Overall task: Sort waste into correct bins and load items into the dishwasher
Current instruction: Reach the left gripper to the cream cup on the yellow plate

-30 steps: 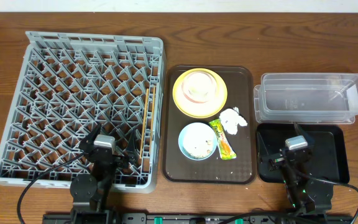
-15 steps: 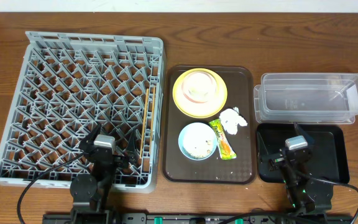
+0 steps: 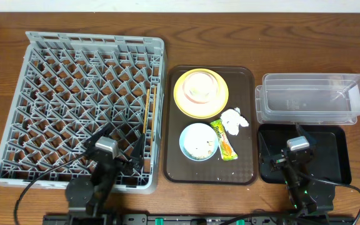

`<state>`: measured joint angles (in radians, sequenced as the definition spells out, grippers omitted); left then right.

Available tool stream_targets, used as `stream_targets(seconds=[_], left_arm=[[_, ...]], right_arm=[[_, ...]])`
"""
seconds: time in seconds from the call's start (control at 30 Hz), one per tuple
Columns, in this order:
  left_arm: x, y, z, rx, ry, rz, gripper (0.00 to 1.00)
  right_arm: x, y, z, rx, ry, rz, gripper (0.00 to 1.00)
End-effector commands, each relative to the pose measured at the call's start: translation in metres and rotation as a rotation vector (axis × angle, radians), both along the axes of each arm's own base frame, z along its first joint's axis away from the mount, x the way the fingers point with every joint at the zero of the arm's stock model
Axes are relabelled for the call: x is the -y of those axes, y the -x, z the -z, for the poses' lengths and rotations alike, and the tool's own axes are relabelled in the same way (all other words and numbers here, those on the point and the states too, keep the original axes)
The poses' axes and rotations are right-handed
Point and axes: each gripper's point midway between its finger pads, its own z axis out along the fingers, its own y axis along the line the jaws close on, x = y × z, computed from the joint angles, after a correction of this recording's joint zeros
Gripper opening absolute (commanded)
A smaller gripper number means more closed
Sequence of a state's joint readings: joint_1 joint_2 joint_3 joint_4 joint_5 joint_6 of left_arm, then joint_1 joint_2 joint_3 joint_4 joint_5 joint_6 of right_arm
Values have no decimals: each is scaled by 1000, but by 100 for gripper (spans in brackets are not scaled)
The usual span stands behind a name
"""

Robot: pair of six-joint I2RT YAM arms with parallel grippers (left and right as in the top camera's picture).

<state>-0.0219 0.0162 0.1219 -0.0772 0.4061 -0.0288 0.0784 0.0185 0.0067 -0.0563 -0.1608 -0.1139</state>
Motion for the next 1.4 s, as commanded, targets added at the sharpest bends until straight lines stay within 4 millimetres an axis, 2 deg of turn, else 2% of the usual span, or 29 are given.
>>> stream_targets(seconds=[0.0, 0.13, 0.3, 0.47, 0.6, 0.73, 0.83, 0.97, 1.0, 1.03, 1.1, 1.13, 1.23, 1.3, 1.37], left_arm=[[12, 22, -62, 26, 61, 78, 98], [16, 33, -103, -78, 20, 102, 98], [35, 34, -144, -309, -20, 240, 98], [45, 17, -162, -677, 48, 309, 98], [49, -8, -153, -832, 96, 317, 98], [49, -31, -125, -962, 113, 310, 98], [64, -38, -113, -1056, 192, 401, 98], [90, -41, -105, -1138, 271, 534, 74], [95, -42, -101, -1160, 266, 550, 62], [100, -42, -96, -1177, 259, 563, 41], [111, -44, -88, -1201, 240, 594, 25], [117, -45, -84, -1207, 227, 607, 22], [134, -50, -76, -1207, 191, 644, 22], [141, -49, -72, -1214, 177, 664, 33], [149, -65, -76, -1116, 156, 689, 35]], right_arm=[[0, 0, 2, -6, 4, -3, 99], [0, 0, 2, -6, 4, -2, 99], [0, 0, 2, -6, 4, -2, 99], [0, 0, 2, -6, 4, -3, 99], [0, 0, 2, -6, 4, -3, 99], [0, 0, 2, -6, 4, -2, 99], [0, 0, 2, -6, 4, -2, 99], [0, 0, 2, -6, 4, -3, 99], [0, 0, 2, -6, 4, -3, 99], [0, 0, 2, -6, 4, -3, 99], [0, 0, 2, -6, 4, -2, 99], [0, 0, 2, -6, 4, -3, 99], [0, 0, 2, -6, 4, -2, 99], [0, 0, 2, -6, 4, -2, 99], [0, 0, 2, -6, 4, -2, 99]])
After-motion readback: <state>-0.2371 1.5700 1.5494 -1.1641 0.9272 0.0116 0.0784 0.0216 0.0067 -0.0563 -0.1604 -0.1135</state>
